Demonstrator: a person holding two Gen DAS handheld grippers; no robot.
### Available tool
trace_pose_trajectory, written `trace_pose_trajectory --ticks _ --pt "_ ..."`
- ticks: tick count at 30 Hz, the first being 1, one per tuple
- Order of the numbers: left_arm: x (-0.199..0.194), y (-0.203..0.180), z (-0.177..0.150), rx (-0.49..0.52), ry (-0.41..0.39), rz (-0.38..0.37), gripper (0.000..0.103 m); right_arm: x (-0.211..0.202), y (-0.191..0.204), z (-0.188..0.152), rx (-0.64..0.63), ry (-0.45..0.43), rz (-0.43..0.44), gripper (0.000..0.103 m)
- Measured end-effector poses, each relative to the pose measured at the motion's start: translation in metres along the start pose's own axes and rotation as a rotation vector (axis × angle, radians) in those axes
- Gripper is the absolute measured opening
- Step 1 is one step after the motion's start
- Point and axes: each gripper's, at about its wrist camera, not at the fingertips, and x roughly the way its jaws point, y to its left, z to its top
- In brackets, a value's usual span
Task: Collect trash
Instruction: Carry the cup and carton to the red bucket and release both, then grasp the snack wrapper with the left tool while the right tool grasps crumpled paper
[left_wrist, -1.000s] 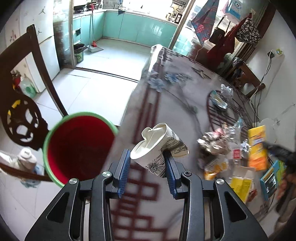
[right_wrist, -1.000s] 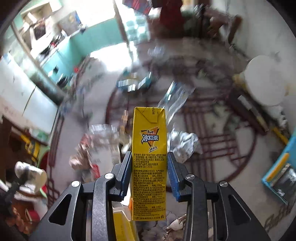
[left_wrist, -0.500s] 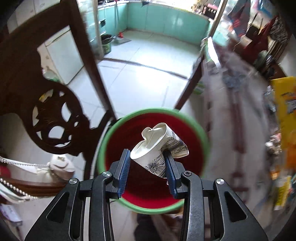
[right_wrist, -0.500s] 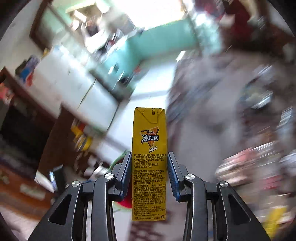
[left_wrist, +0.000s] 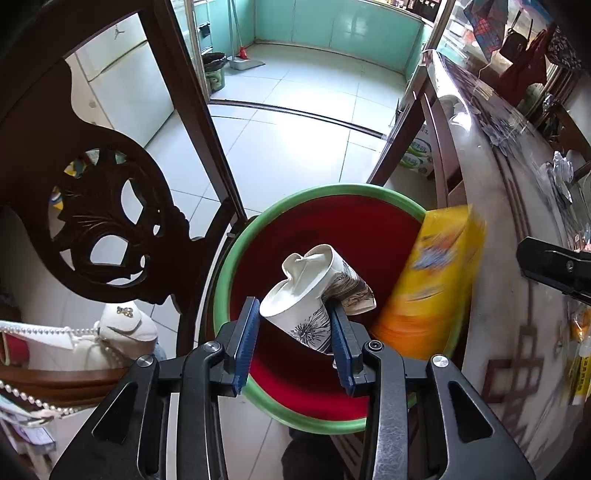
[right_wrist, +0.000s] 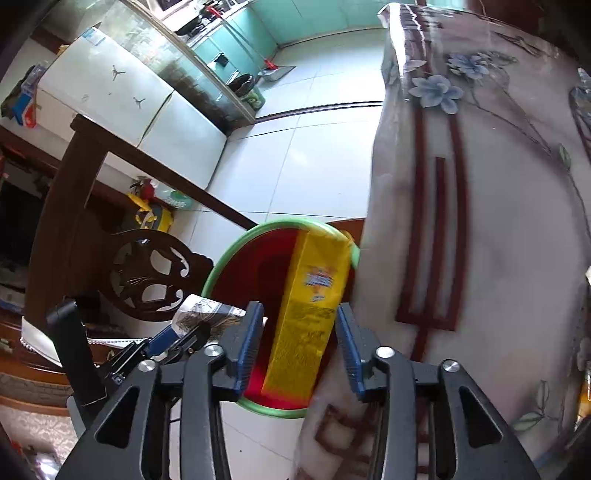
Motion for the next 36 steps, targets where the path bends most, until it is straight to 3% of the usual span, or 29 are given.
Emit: trace_pose_trajectory --ticks 4,8,12,16,22,29,36 --pt "0.000 -0.001 -0.001 0.015 -0.001 0.006 0.036 -0.010 -0.006 -0.004 0.013 -0.024 -0.002 0.047" --pt "-0.003 -0.004 -0.003 0.034 -0.004 0.014 0.037 -0.047 -0.015 -0.012 0.009 -0.083 0.001 0.047" --pt "-0.005 -0.007 -0.007 0.041 -0.012 0.024 0.049 -0.092 -0.032 -0.024 0.012 -0.164 -0.033 0.047" --pt "-0.003 -0.012 -0.009 0.046 -0.009 0.040 0.050 -0.142 -0.069 -0.037 0.056 -0.253 -0.109 0.047" --pt "-0.010 -0.029 -0.013 0.038 -0.023 0.070 0.055 -0.219 -0.156 -0.061 0.170 -0.338 -0.282 0.050" --pt "-0.052 -0.097 -0.018 0.080 -0.096 -0.020 0.058 -0.280 -0.277 -0.117 0.397 -0.317 -0.451 0.052" --pt "-0.090 -0.217 -0.030 0.248 -0.158 -0.190 0.070 -0.268 -0.348 -0.171 0.522 -0.220 -0.409 0.054"
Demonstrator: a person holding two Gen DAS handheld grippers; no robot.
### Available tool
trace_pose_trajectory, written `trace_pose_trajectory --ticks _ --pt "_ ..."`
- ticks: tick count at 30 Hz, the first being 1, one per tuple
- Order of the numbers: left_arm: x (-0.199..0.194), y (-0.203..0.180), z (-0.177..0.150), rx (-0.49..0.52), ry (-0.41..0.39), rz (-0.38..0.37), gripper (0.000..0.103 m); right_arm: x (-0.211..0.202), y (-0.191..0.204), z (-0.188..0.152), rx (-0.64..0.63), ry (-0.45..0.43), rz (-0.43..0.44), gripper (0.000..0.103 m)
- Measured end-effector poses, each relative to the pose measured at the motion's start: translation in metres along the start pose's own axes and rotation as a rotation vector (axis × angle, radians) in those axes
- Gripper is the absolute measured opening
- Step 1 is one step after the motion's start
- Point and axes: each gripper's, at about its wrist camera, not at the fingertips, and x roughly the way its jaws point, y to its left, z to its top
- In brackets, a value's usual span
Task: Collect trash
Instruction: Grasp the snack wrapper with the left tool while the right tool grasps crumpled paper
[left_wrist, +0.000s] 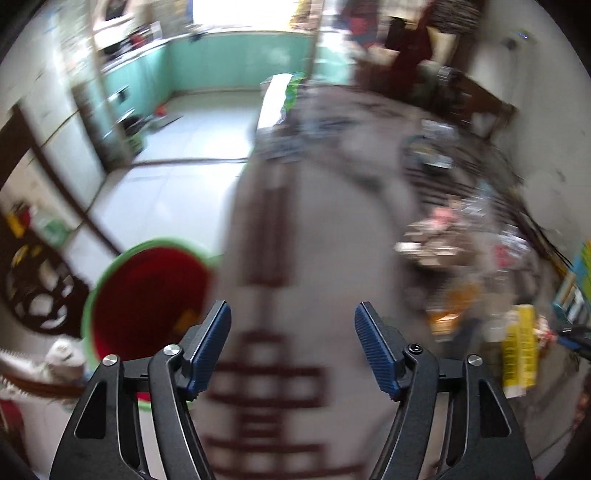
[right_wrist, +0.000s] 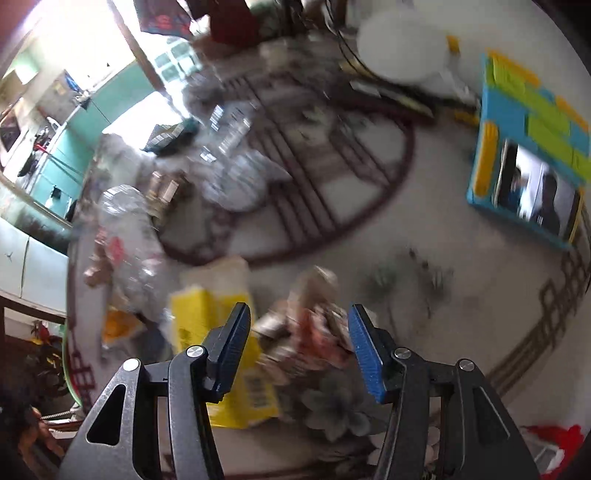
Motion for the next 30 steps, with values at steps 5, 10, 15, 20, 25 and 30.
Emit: trace_pose_trajectory --ticks 5,10,15,20,25,30 --pt "0.006 -0.064 0.004 0.097 0.006 -0.054 0.075 0.019 -0.011 -0.003 -0.027 0.032 0.039 0.057" --pt "0.022 -0.098 0.001 0.142 0.042 -0.053 0.075 0.031 -0.020 0.003 -0.051 0.073 0.128 0.023" --pt "0.050 -0.115 -0.001 0.155 0.105 -0.036 0.075 0.012 -0.016 0.025 -0.119 0.007 0.169 0.020" --pt "0.065 -0.123 -0.006 0.130 0.151 -0.025 0.060 -0.015 -0.001 0.052 -0.179 -0.067 0.224 0.020" --pt "0.069 -0.121 -0.009 0.103 0.172 -0.018 0.020 -0.035 0.027 0.065 -0.262 -0.137 0.234 0.020" --pt "0.037 -0.115 -0.005 0.077 0.104 -0.012 0.018 -0.046 0.058 0.069 -0.337 -0.178 0.253 0.020"
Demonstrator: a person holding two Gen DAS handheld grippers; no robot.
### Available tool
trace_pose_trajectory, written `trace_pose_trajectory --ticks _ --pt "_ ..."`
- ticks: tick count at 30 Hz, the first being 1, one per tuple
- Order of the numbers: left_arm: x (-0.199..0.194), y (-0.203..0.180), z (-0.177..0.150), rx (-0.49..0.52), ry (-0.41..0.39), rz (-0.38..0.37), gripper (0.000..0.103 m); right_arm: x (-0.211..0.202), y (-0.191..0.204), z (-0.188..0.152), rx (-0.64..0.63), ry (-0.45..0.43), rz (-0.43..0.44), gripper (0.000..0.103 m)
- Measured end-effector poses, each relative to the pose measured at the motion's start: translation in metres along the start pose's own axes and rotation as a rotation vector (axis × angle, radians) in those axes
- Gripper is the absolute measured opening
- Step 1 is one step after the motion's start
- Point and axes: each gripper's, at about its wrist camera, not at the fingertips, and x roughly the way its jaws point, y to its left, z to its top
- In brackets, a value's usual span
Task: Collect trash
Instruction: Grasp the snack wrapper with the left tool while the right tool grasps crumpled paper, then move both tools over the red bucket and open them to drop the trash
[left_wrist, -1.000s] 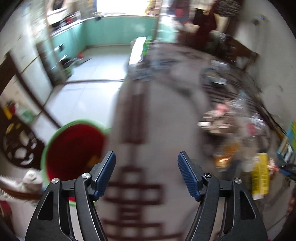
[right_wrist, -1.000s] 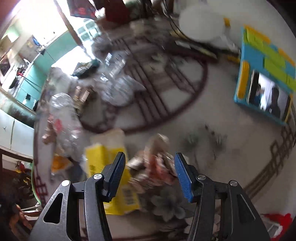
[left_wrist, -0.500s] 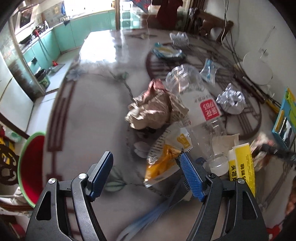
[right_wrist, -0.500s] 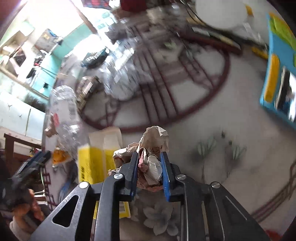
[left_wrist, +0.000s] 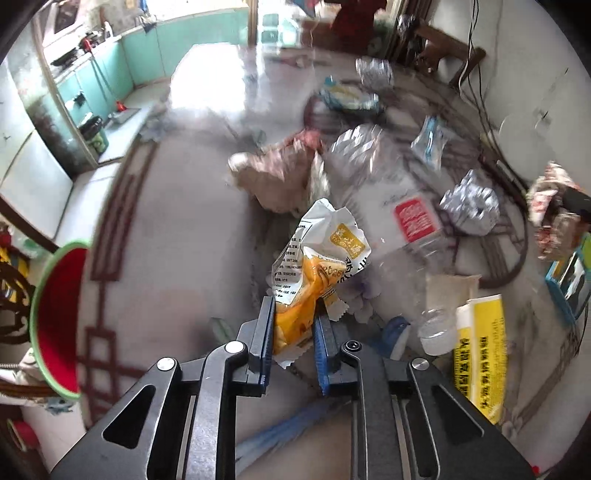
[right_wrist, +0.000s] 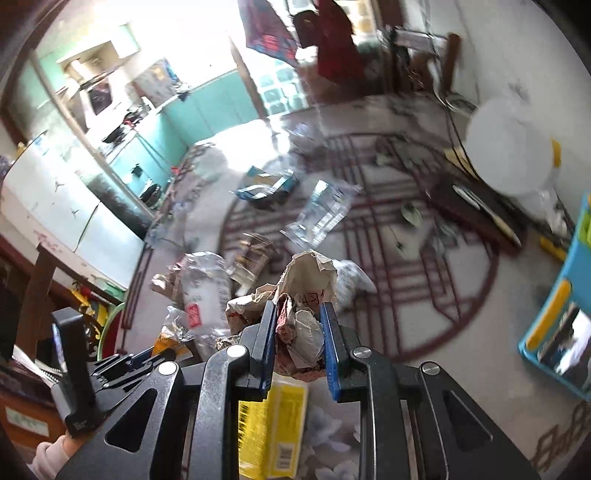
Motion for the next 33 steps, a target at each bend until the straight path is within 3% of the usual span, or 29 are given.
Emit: trace_pose_trajectory --ticks 8,15,33 --pt "-0.050 0.031 0.005 -0.089 -0.101 0.019 0.018 0.003 0.049 0.011 -0.108 -0.026 0.053 0.020" --pt "-0.069 0.071 0.003 -0.155 -0.147 0.062 0.018 0.011 0.087 0.009 -0.169 -0.027 0.080 0.020" --pt "-0.075 0.162 -0.011 -0.225 -0.133 0.101 0.018 0.027 0.187 0.004 -0.240 -0.030 0.103 0.020"
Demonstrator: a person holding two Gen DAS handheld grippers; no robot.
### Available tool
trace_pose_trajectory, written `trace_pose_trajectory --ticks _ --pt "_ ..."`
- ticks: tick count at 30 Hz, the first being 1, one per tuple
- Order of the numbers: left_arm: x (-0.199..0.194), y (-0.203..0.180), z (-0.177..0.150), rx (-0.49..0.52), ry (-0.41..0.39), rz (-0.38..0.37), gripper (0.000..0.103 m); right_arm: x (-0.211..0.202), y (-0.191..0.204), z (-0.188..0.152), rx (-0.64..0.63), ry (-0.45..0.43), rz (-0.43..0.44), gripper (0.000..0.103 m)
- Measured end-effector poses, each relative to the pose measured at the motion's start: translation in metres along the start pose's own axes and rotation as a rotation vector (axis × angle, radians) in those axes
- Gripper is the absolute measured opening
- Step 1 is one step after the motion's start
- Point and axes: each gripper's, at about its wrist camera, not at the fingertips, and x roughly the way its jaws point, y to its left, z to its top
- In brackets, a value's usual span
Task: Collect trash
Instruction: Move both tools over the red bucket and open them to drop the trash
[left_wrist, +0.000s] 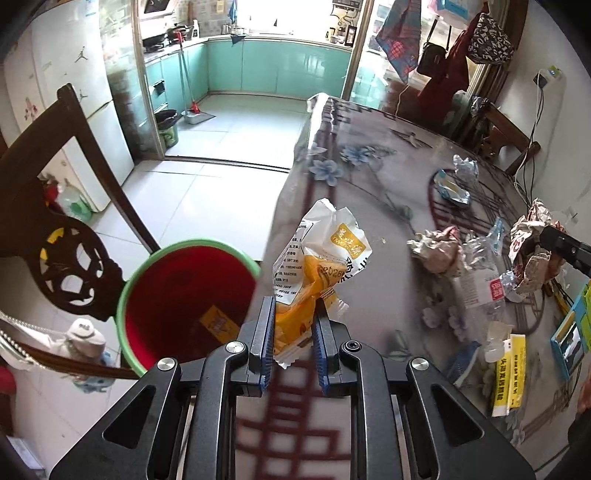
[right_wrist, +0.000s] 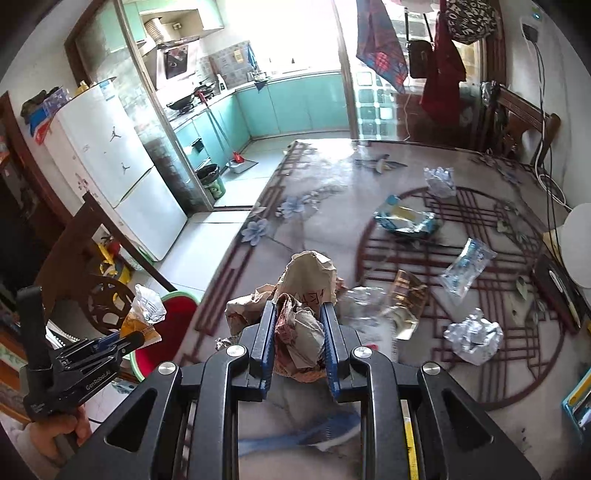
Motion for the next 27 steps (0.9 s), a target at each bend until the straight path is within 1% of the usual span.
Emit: trace_pose_trajectory --ticks 8,14,20,27 --pt "0.003 0.039 0.007 -0.011 0.002 0.002 0.018 0.018 0.044 0.009 -0.027 0.009 0.002 0.021" --pt "0.010 0.072 0.007 -0.026 0.023 0.014 0.018 0.038 0.085 0.015 -0.060 0.024 0.017 0.021" --pt "0.026 0.106 0.003 -0.037 0.059 0.035 0.018 0.067 0.124 0.014 -0.080 0.058 0.061 0.021" --pt "0.043 0.132 -0.002 -0.051 0.100 0.046 0.018 0.107 0.168 0.005 -0.111 0.138 0.131 0.021"
